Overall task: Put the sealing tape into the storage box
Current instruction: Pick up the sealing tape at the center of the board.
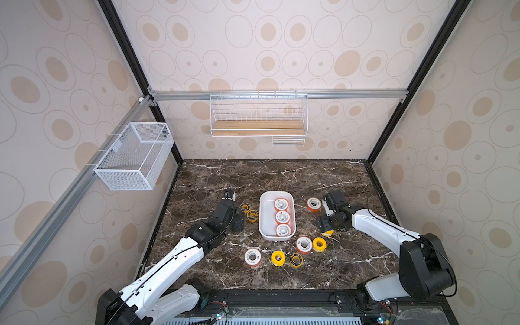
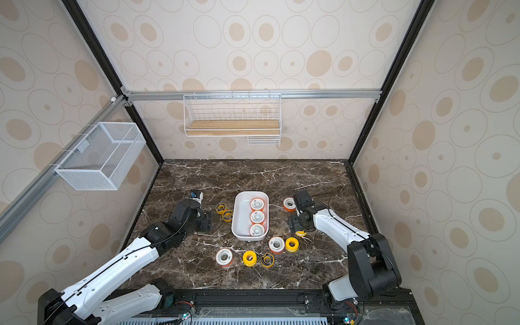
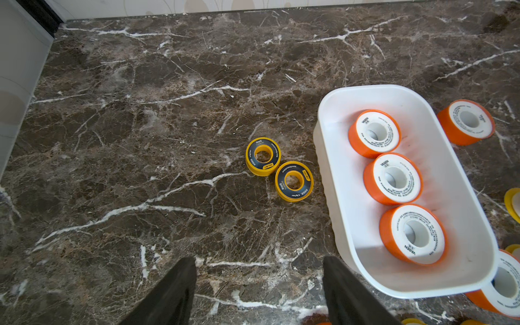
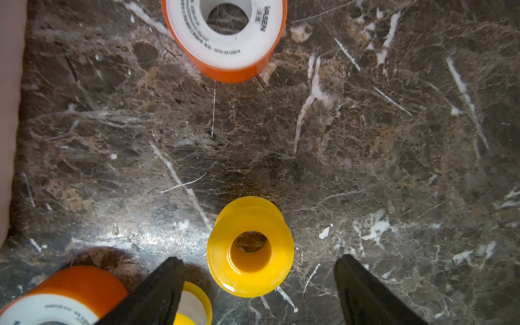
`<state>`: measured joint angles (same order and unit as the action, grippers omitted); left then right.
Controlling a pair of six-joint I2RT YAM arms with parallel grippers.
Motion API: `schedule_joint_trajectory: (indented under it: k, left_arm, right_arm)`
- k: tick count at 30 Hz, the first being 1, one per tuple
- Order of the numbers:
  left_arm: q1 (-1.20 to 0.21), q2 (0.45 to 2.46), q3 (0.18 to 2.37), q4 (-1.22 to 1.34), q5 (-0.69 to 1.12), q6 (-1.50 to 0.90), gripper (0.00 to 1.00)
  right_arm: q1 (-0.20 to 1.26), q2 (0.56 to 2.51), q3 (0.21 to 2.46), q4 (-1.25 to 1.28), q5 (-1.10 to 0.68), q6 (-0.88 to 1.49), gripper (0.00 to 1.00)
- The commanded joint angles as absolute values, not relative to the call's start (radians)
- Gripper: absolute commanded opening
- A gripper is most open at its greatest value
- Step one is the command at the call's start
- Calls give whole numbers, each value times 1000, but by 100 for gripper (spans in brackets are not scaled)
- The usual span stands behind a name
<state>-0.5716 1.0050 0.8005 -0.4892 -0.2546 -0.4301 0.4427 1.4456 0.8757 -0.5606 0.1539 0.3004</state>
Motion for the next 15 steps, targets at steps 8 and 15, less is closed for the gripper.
schedule_joint_trajectory:
  k: [8, 15]
  left_arm:
    - [-566, 999, 798, -502, -275, -436, 75]
    - [-566, 1009, 798, -502, -276, -434, 78]
  right_arm:
    - [438, 1507, 865, -564, 95, 331, 91]
    - [438, 1546, 867, -563, 111, 359, 88]
